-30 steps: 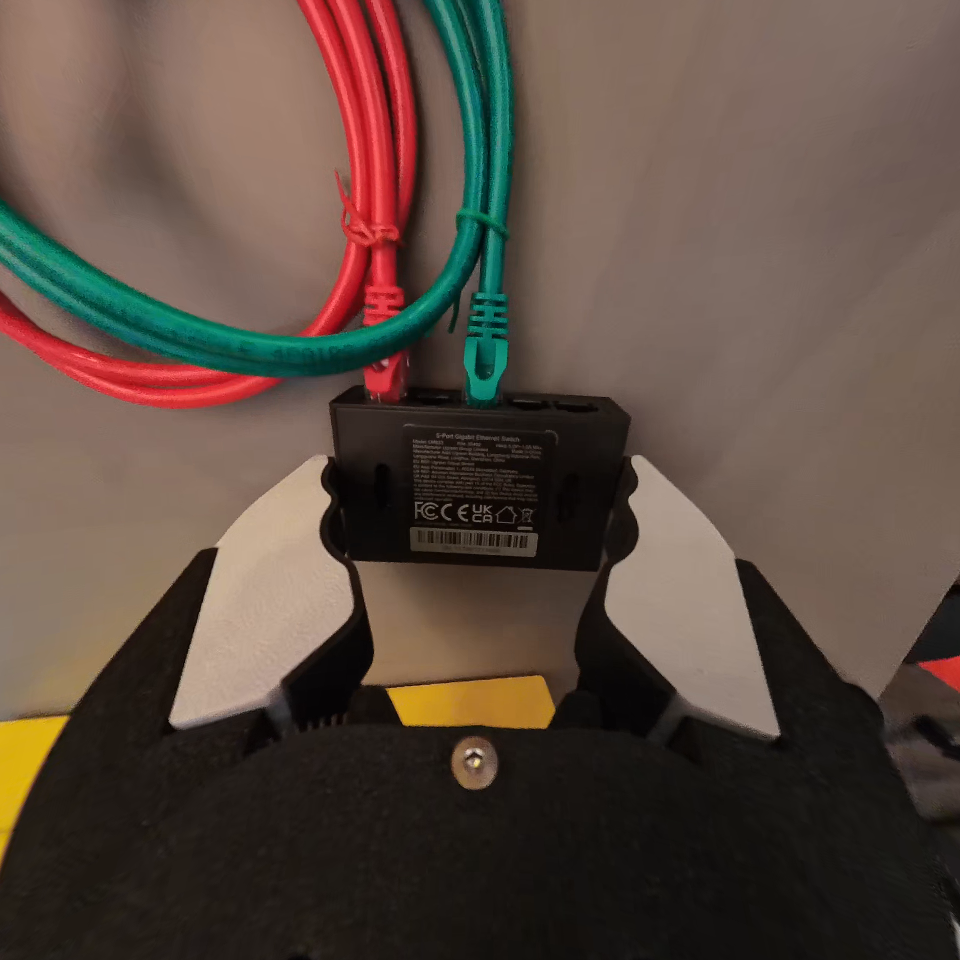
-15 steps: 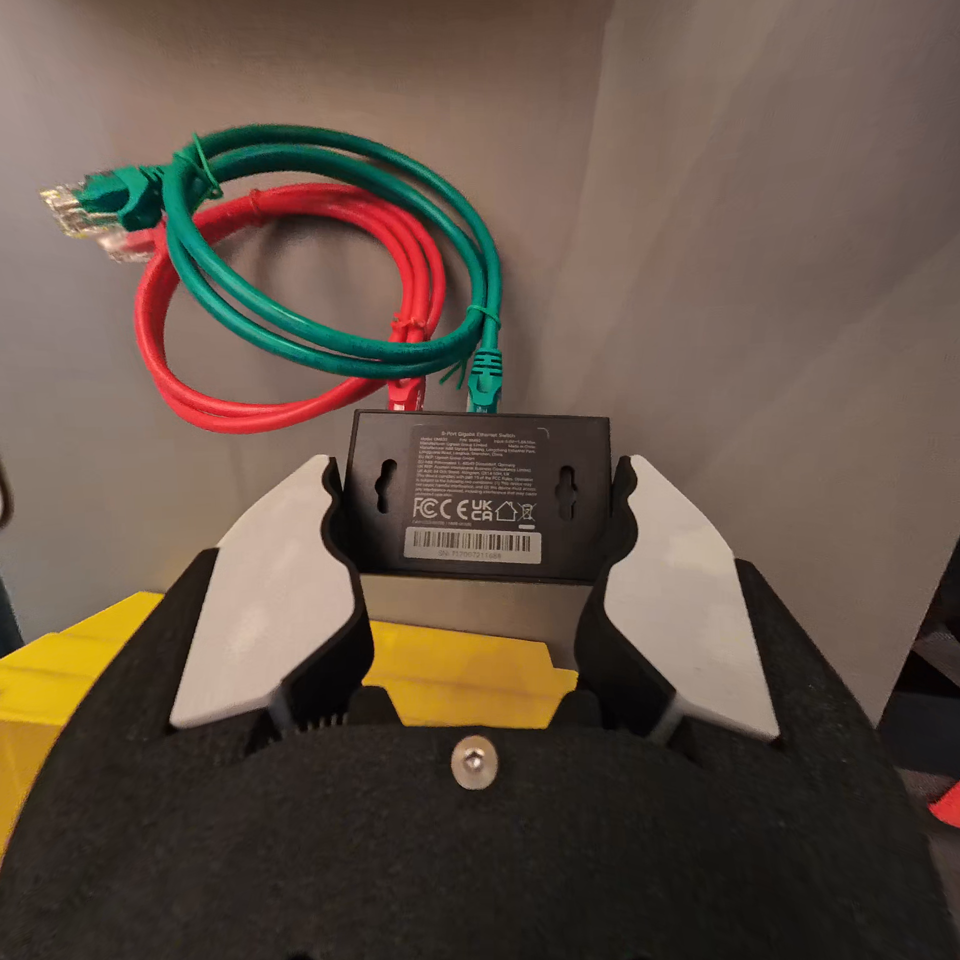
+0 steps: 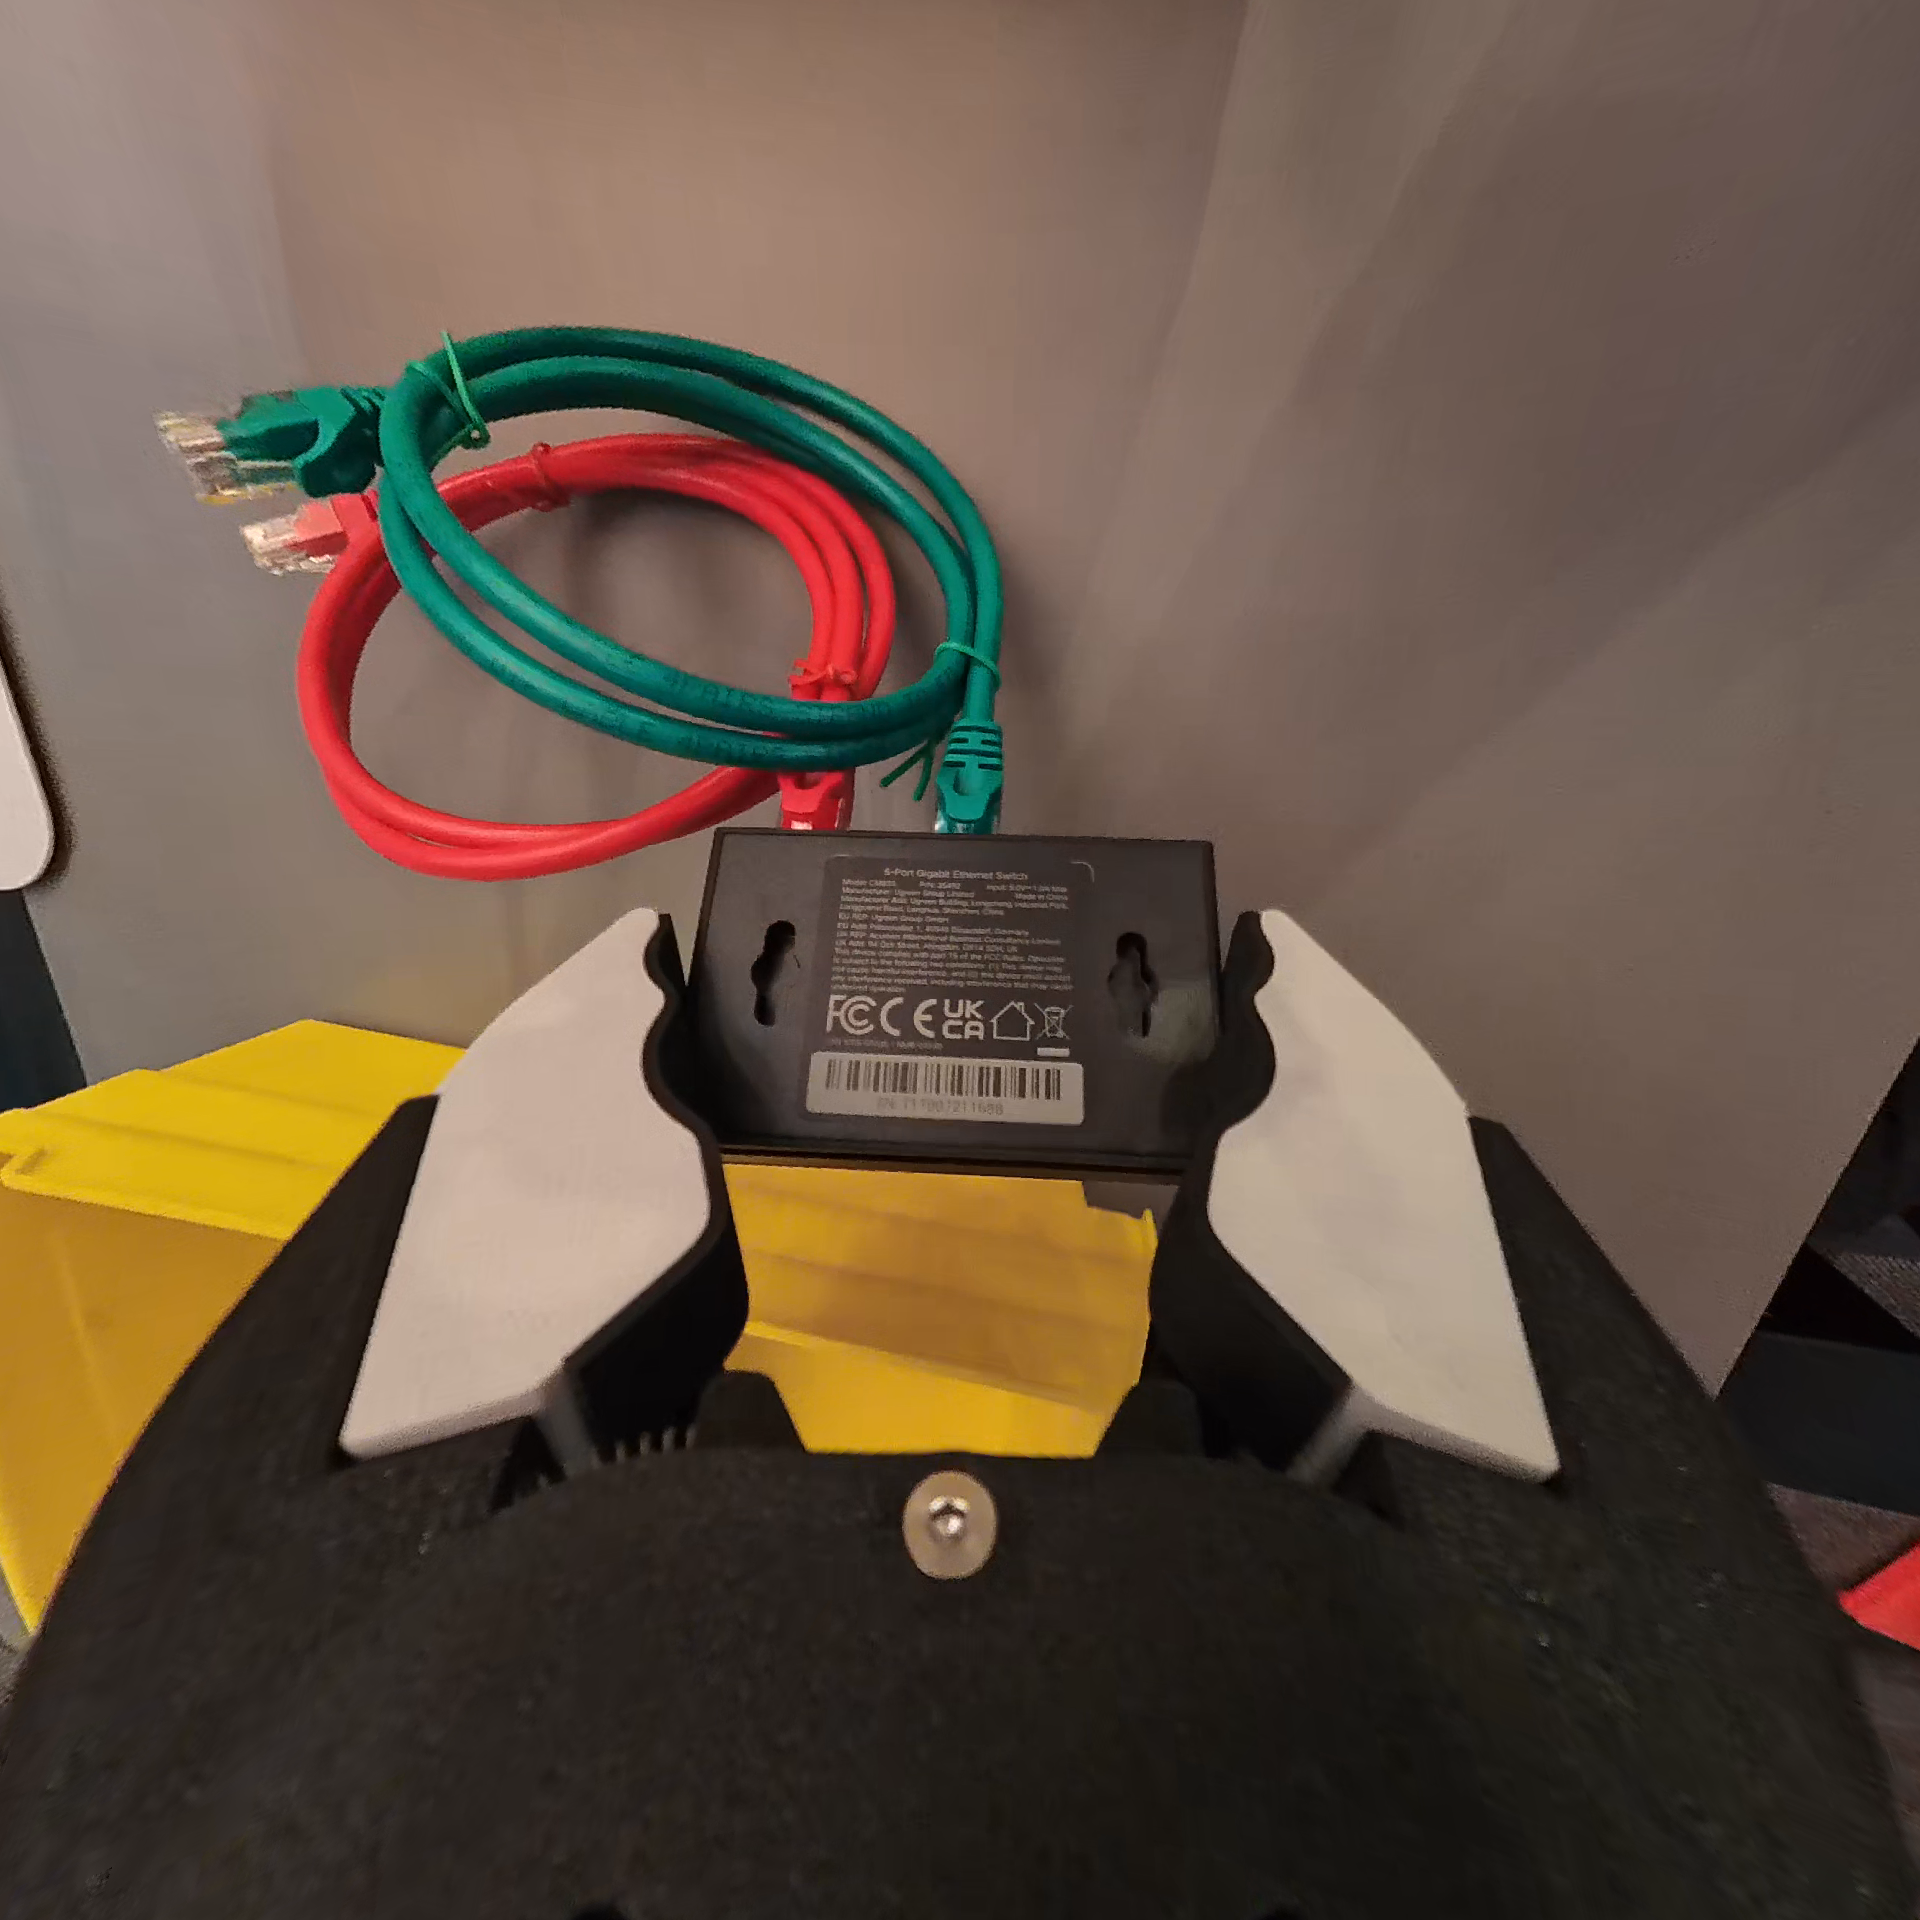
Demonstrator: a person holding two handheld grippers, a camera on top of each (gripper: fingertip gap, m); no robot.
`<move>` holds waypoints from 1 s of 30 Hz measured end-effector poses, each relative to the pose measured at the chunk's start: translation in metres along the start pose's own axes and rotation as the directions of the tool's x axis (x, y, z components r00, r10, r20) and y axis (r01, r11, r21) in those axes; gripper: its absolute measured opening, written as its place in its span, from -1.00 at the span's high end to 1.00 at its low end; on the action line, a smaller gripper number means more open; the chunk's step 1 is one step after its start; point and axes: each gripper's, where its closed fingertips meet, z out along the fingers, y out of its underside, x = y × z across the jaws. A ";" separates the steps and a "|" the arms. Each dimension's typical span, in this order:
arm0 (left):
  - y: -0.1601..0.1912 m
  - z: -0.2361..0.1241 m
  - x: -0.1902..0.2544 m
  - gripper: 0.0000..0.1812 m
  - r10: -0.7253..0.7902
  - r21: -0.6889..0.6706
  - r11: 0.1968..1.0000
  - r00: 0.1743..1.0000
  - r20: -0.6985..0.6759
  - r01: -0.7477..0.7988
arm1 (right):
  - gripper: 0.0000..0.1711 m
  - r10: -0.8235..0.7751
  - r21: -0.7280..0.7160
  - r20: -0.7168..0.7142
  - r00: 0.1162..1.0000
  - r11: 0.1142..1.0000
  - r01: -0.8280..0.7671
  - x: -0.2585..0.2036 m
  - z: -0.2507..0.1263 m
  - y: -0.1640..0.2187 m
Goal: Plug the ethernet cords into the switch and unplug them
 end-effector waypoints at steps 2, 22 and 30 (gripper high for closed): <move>0.001 0.001 0.000 -0.09 -0.001 -0.007 1.000 1.000 0.002 0.001 | 0.82 0.004 -0.007 0.019 1.000 1.000 -0.003 -0.002 0.002 0.002; 0.000 -0.002 -0.009 -0.09 -0.038 0.003 0.999 0.999 -0.015 0.038 | 0.82 0.046 -0.097 0.188 0.981 0.995 -0.028 -0.024 0.032 0.017; -0.002 0.002 -0.008 -0.09 -0.038 0.002 0.999 0.999 -0.006 0.038 | 0.82 0.059 -0.153 0.257 0.965 0.988 -0.020 -0.036 0.034 0.028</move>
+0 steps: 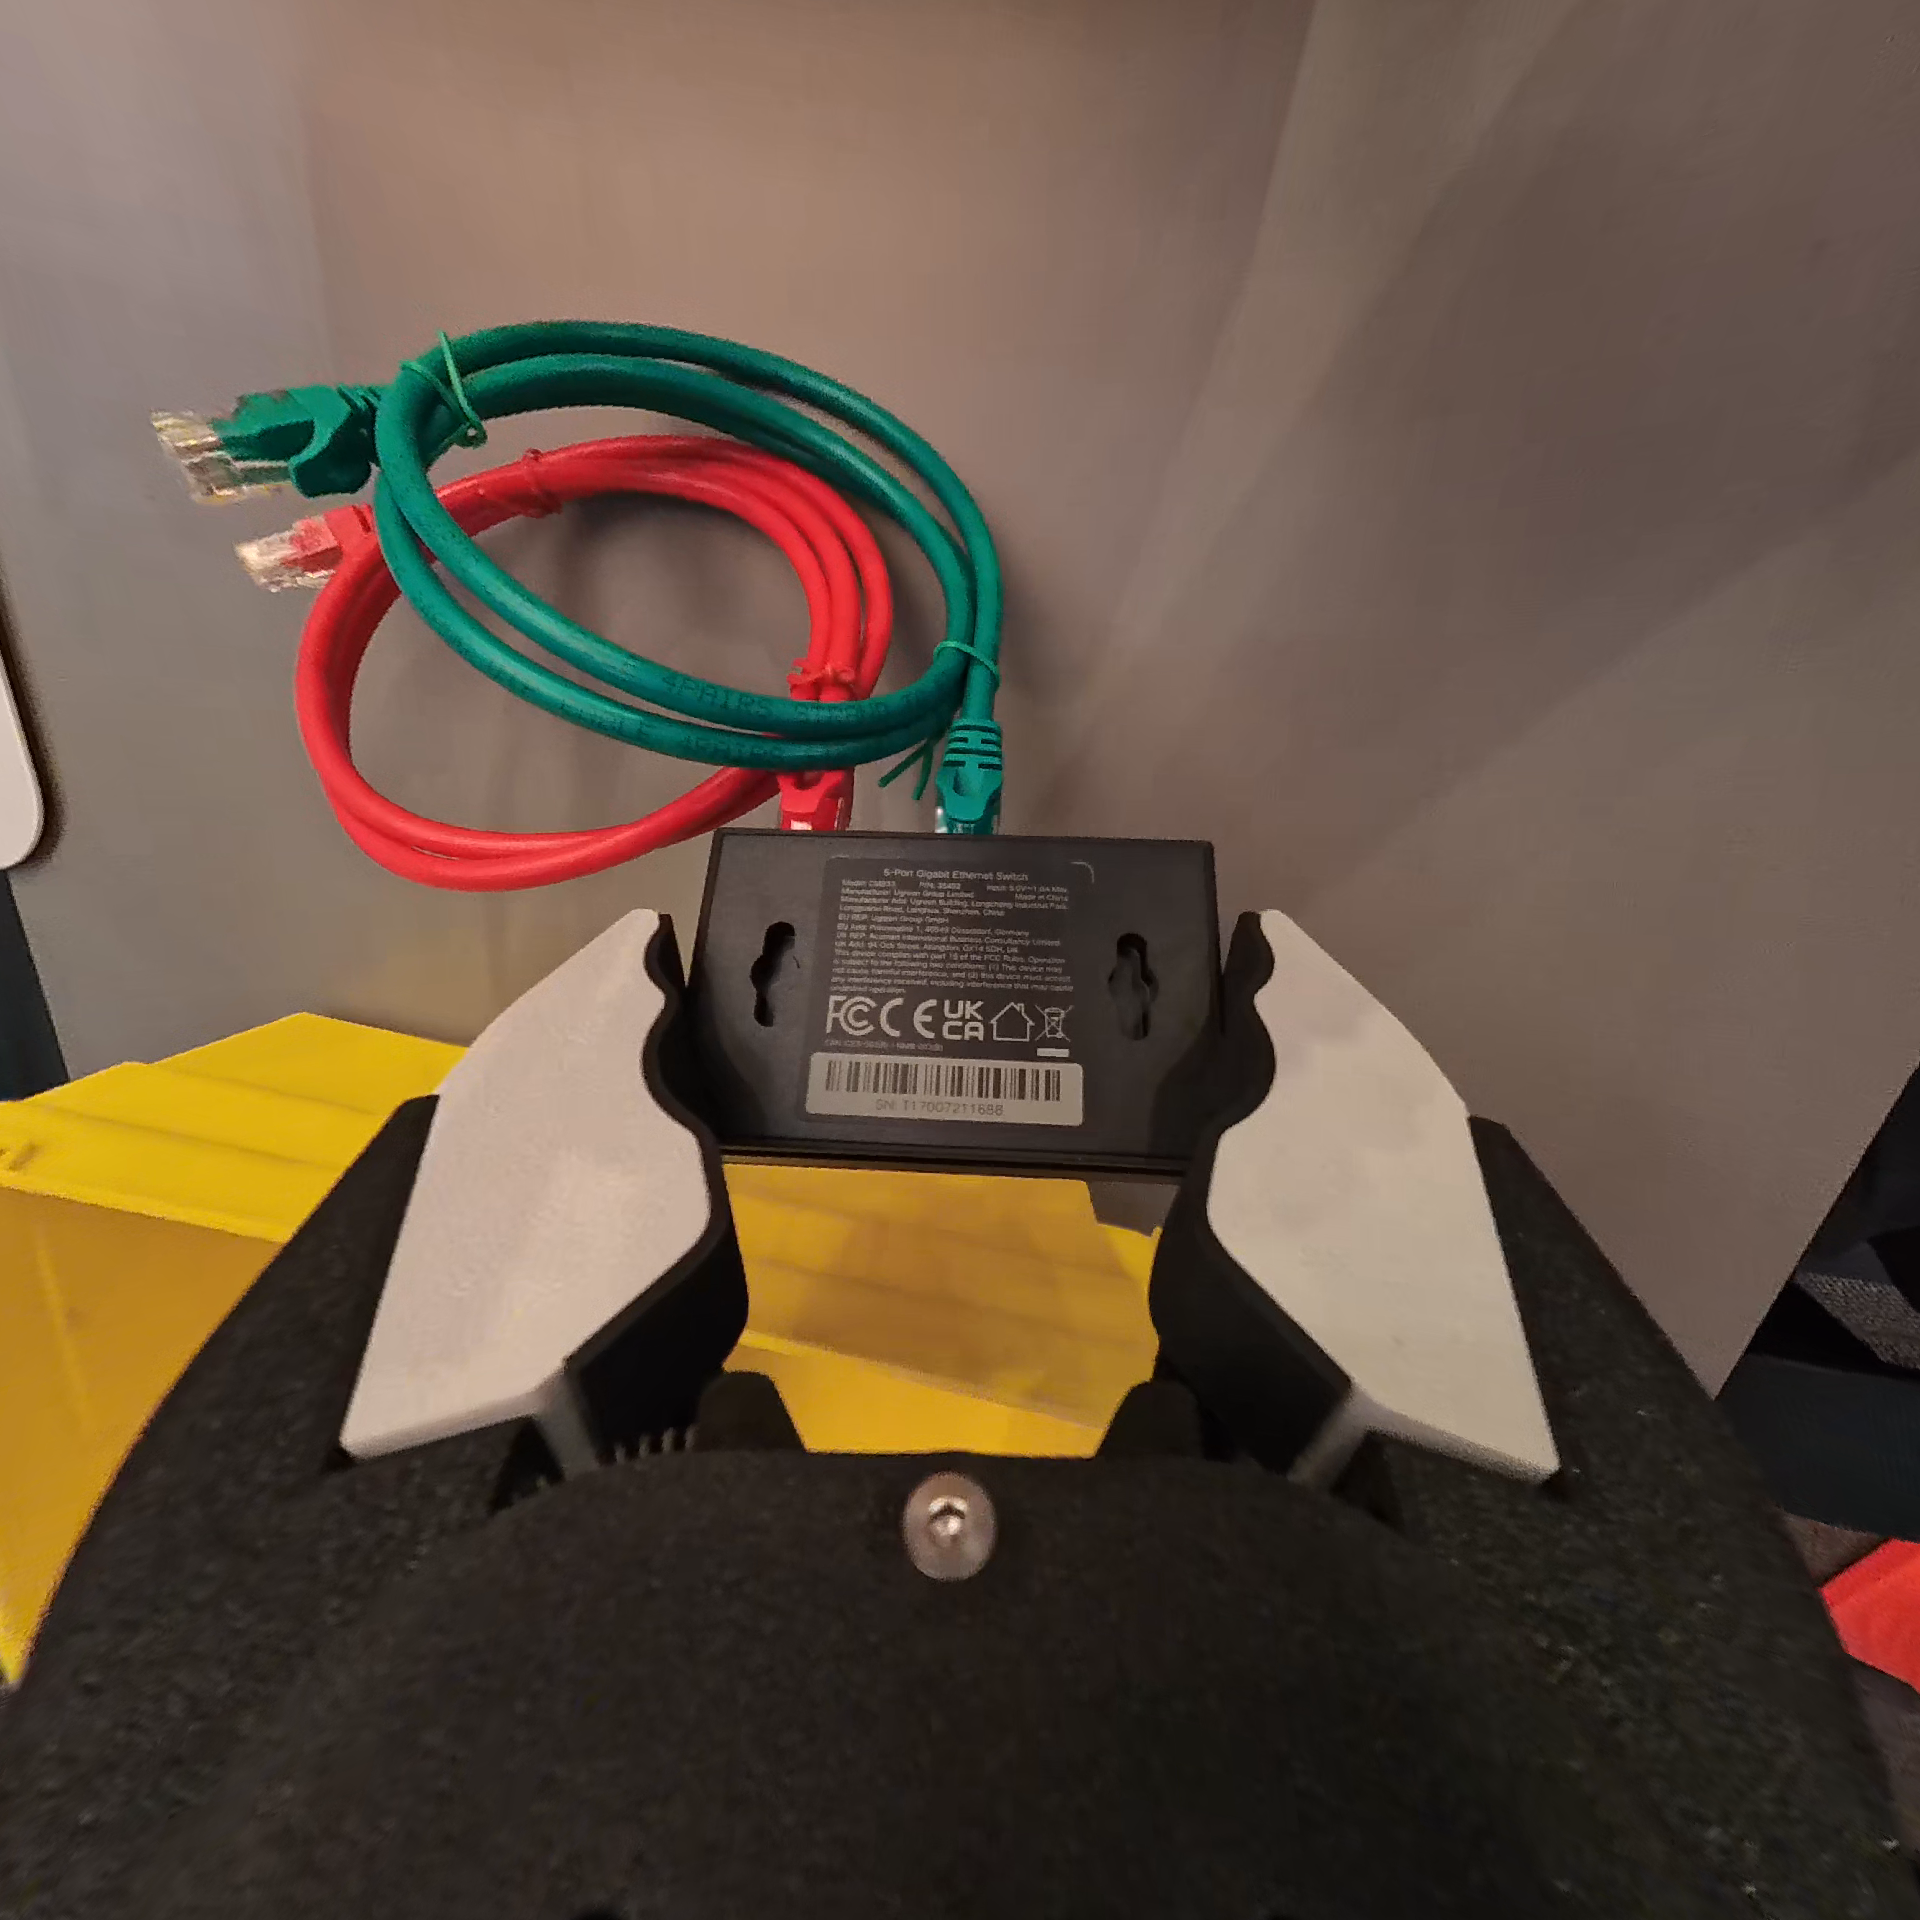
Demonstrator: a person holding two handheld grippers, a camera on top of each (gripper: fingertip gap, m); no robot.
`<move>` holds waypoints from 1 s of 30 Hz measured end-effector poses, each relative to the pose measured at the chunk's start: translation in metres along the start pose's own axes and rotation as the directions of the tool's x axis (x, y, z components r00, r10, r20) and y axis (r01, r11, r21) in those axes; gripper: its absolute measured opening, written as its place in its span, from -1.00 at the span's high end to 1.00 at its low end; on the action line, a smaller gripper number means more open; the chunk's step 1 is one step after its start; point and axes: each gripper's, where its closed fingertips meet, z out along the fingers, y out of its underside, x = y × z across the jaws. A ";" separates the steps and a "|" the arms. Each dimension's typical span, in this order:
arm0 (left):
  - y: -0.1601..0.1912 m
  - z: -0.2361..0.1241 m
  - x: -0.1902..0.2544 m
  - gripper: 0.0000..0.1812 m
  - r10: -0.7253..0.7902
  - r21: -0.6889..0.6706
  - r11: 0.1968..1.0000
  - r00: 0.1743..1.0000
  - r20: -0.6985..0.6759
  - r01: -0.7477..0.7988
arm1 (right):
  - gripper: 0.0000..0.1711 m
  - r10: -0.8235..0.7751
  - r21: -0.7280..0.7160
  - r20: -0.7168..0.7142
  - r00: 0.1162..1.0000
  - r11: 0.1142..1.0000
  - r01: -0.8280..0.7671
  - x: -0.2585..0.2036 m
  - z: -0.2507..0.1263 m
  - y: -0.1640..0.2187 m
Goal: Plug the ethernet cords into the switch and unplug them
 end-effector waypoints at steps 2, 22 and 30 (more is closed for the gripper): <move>0.000 0.002 0.001 -0.09 0.000 0.001 1.000 1.000 0.007 0.000 | 0.82 0.013 0.010 0.018 1.000 1.000 -0.013 -0.002 -0.002 0.002; 0.026 0.013 0.000 -0.09 -0.020 -0.027 0.999 1.000 -0.007 0.020 | 0.82 0.549 -0.223 0.515 0.659 0.828 -0.515 -0.044 0.053 0.001; 0.032 0.017 -0.003 -0.09 -0.014 -0.055 0.998 1.000 -0.003 0.014 | 0.82 0.688 -0.398 0.336 0.643 0.723 -0.565 -0.046 0.078 0.029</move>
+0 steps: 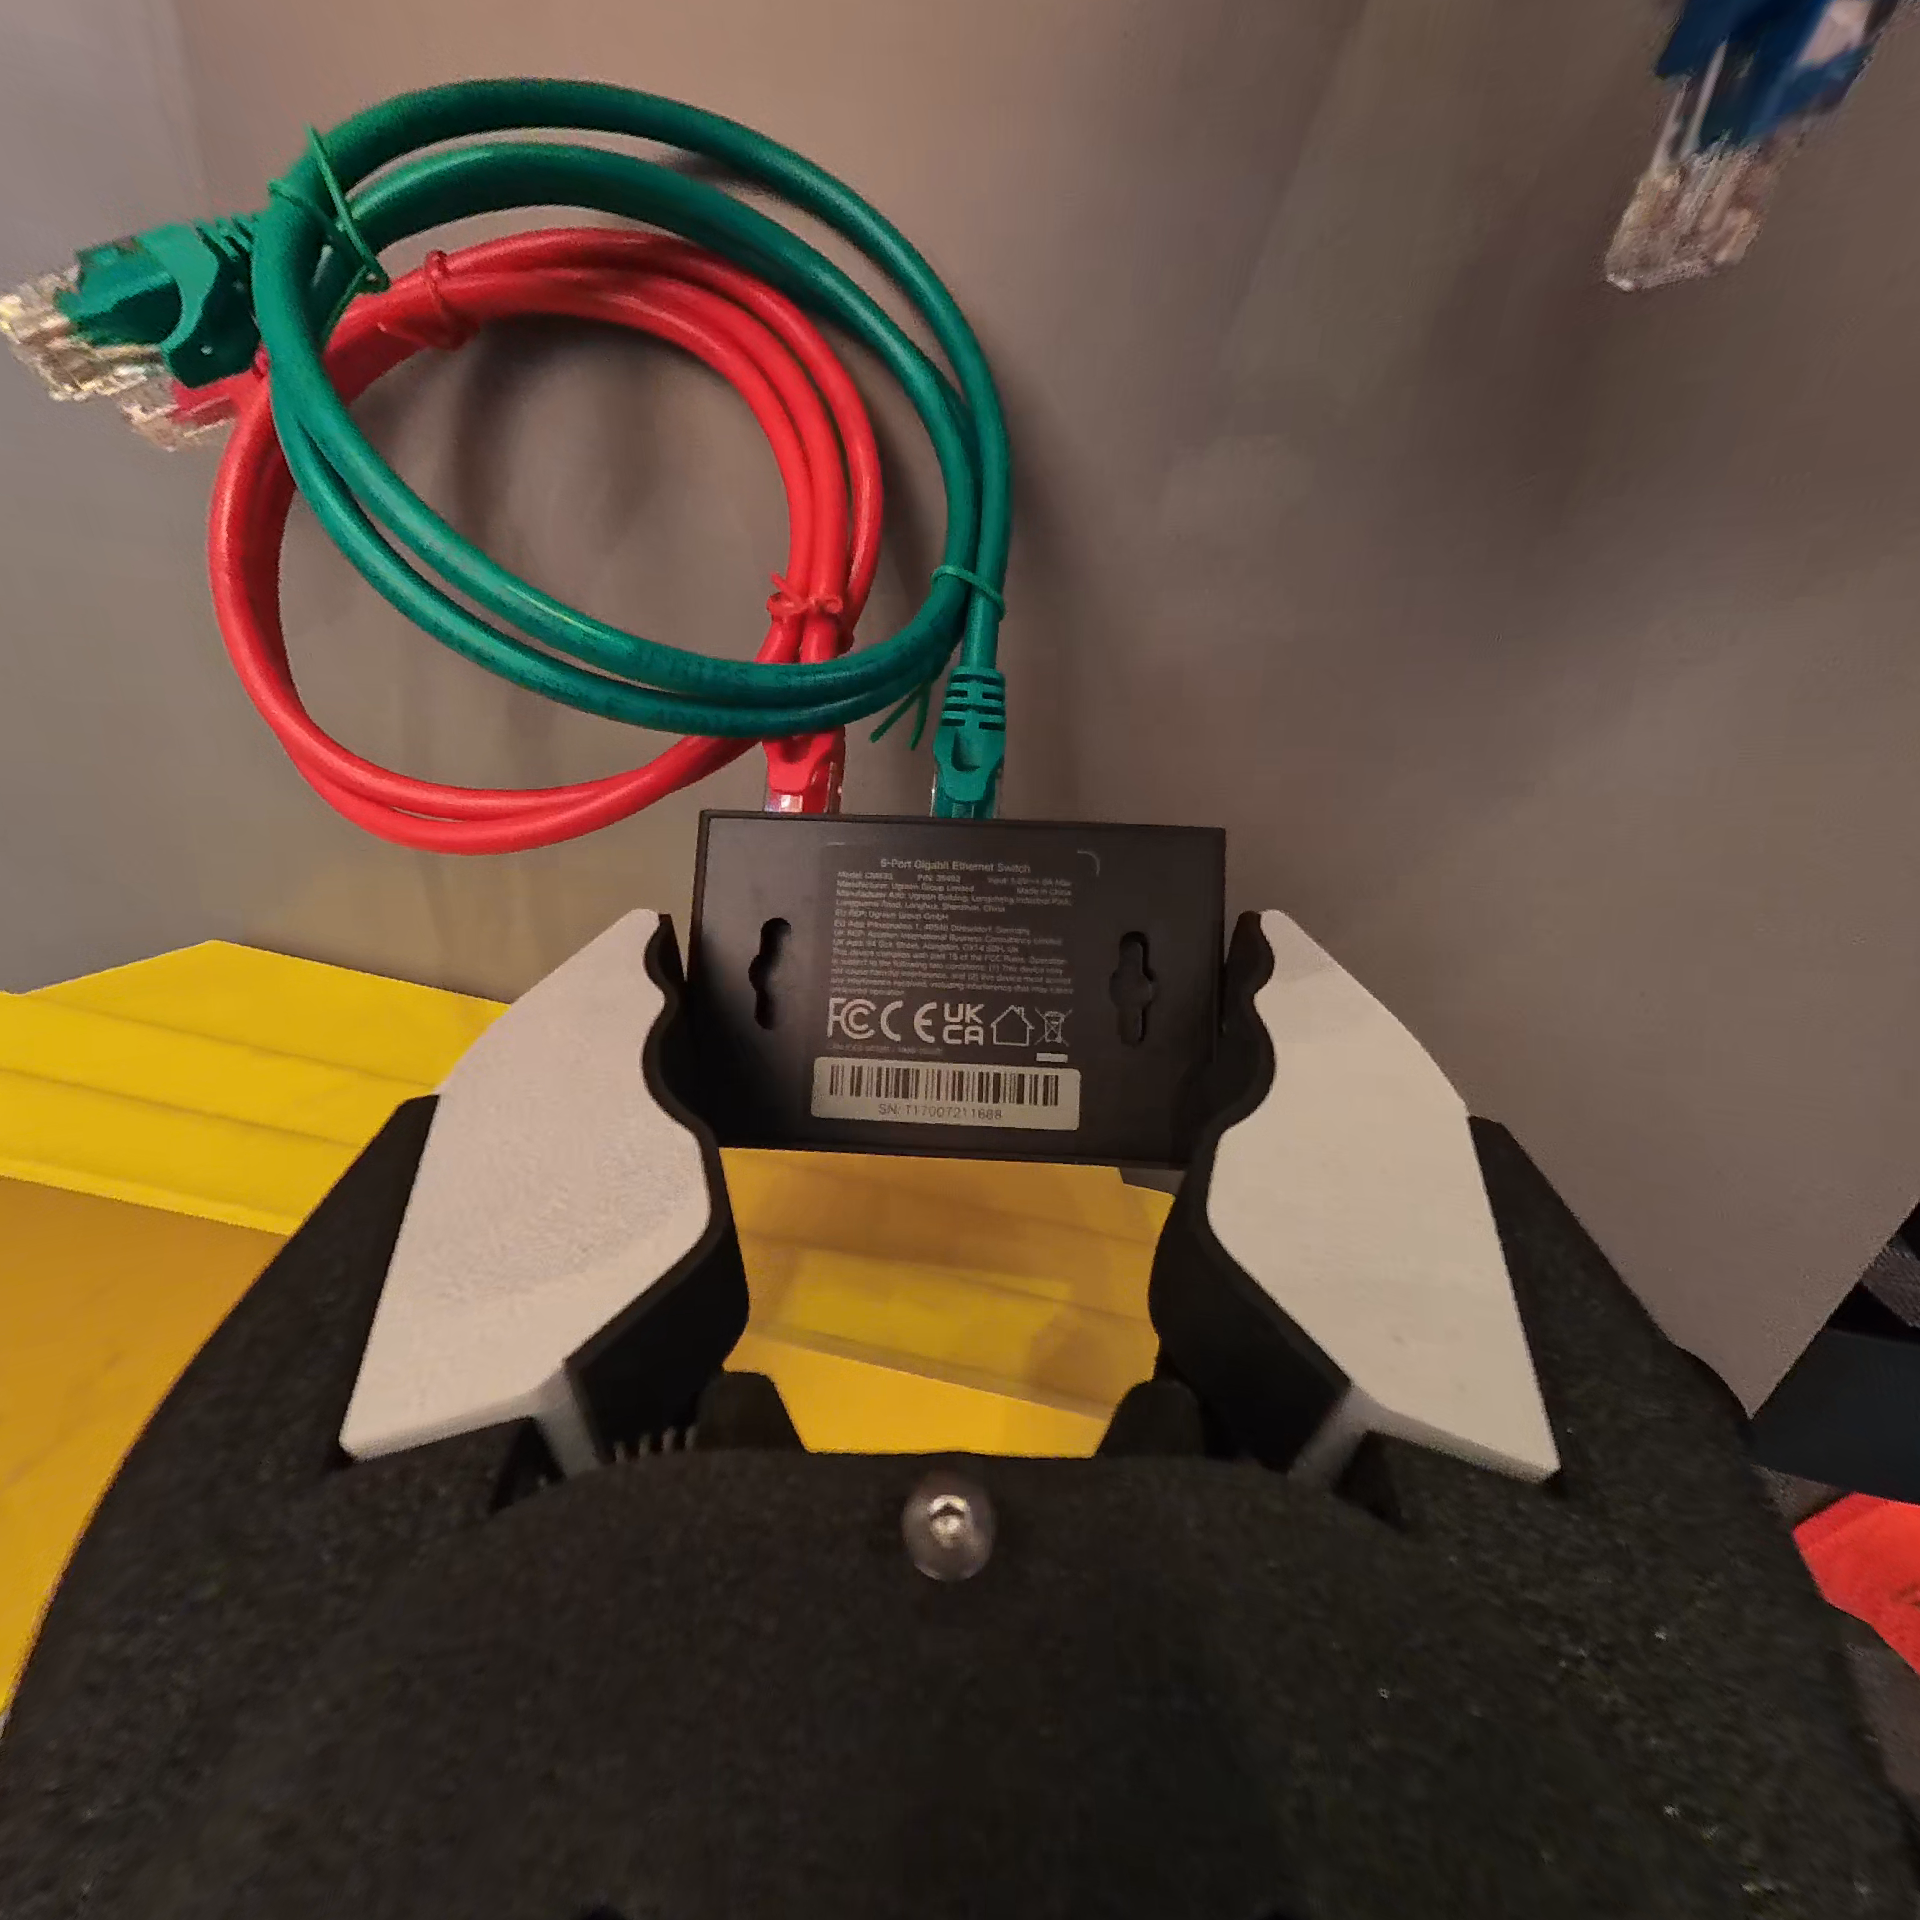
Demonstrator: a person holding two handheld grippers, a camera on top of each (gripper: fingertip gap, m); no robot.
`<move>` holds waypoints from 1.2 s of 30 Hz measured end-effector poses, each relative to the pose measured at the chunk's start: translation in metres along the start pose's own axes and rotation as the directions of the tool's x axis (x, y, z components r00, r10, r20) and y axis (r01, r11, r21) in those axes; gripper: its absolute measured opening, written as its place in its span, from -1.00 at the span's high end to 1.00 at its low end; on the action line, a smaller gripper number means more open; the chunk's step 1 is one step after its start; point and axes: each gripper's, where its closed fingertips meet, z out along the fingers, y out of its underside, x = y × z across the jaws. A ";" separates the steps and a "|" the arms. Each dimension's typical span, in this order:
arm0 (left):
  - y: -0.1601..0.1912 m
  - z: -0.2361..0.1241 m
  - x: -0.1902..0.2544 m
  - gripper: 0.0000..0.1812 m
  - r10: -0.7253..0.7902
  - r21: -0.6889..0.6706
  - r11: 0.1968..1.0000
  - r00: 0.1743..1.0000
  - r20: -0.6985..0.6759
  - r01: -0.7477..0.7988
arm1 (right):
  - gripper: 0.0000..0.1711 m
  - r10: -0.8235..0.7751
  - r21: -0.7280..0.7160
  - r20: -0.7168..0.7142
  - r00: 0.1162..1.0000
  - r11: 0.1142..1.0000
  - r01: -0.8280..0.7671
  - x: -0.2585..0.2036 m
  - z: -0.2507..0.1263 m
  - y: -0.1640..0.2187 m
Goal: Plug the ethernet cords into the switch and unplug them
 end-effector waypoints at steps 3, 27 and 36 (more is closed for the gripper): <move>0.001 0.001 0.000 -0.09 -0.005 -0.003 1.000 1.000 -0.003 0.005 | 0.82 0.061 0.008 -0.062 0.996 0.998 -0.060 0.006 0.006 -0.005; 0.003 0.003 -0.006 -0.09 -0.031 -0.024 0.999 0.999 -0.025 0.030 | 0.61 0.242 0.084 -0.101 0.965 0.969 -0.234 0.039 0.005 -0.028; 0.002 0.002 -0.008 -0.09 -0.055 -0.032 0.998 0.996 -0.075 0.053 | 0.54 0.131 0.003 -0.137 0.982 0.991 -0.132 0.023 -0.003 -0.014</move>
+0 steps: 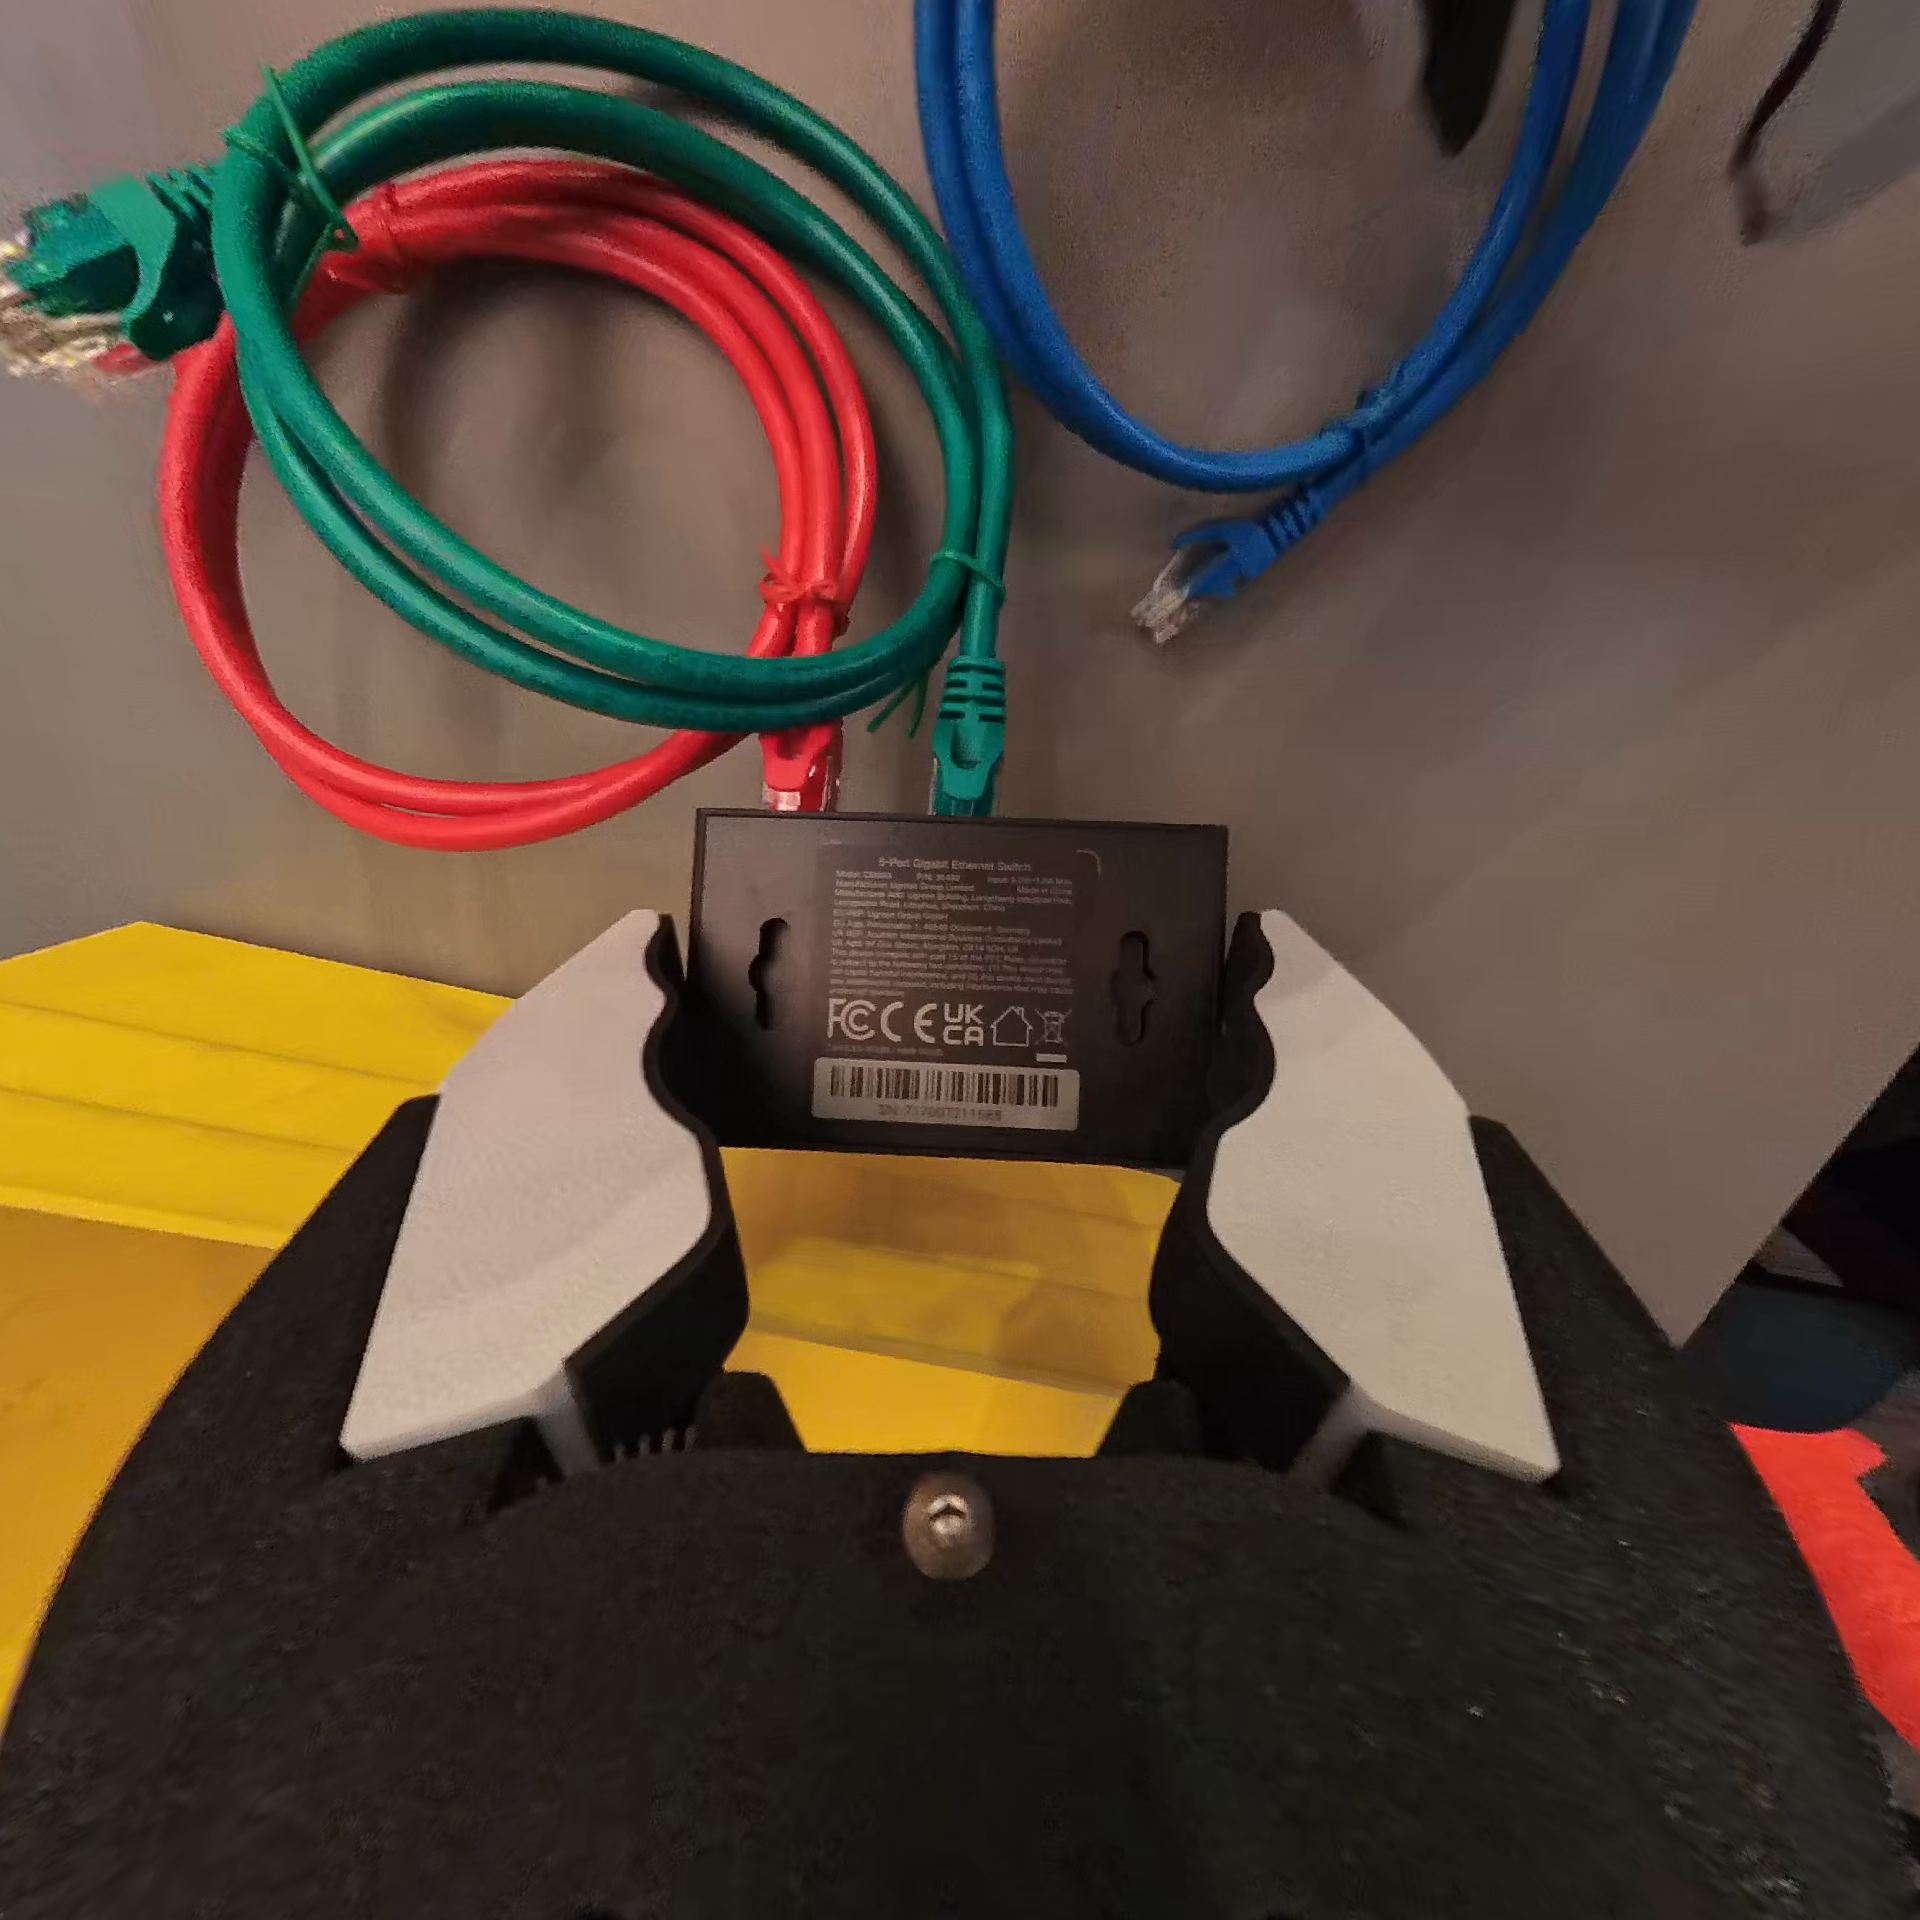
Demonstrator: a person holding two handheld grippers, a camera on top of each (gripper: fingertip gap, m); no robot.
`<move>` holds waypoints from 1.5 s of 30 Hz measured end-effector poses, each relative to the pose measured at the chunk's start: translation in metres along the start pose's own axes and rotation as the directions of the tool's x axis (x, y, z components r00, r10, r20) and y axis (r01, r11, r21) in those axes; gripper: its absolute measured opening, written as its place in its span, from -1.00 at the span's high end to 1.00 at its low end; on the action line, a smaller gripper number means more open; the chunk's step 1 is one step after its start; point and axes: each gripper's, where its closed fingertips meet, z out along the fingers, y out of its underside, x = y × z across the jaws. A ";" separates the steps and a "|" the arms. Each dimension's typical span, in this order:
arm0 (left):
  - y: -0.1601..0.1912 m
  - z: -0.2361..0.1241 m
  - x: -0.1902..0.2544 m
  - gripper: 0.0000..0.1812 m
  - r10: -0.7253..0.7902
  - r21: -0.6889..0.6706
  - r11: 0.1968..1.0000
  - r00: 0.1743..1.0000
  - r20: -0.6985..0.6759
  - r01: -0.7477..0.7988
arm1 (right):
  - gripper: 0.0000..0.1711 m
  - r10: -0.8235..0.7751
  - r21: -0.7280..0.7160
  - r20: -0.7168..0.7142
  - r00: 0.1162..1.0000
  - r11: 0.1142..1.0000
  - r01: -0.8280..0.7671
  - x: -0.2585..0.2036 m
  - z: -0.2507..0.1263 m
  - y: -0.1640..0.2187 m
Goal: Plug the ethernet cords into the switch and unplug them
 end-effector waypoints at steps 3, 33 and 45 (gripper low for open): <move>-0.002 -0.002 -0.001 -0.09 -0.013 0.014 1.000 1.000 -0.022 0.014 | 0.61 -0.131 0.196 0.005 0.991 0.972 0.128 -0.013 -0.010 -0.037; -0.023 -0.014 0.010 -0.09 -0.125 0.165 0.971 0.953 -0.276 0.175 | 0.65 -0.172 -0.158 -0.979 -0.112 0.288 0.945 0.003 -0.015 -0.117; -0.033 -0.058 0.006 0.12 -0.020 0.381 0.902 0.864 0.504 -0.201 | 0.67 -0.304 -0.071 -0.951 0.054 0.387 0.920 -0.004 -0.038 -0.102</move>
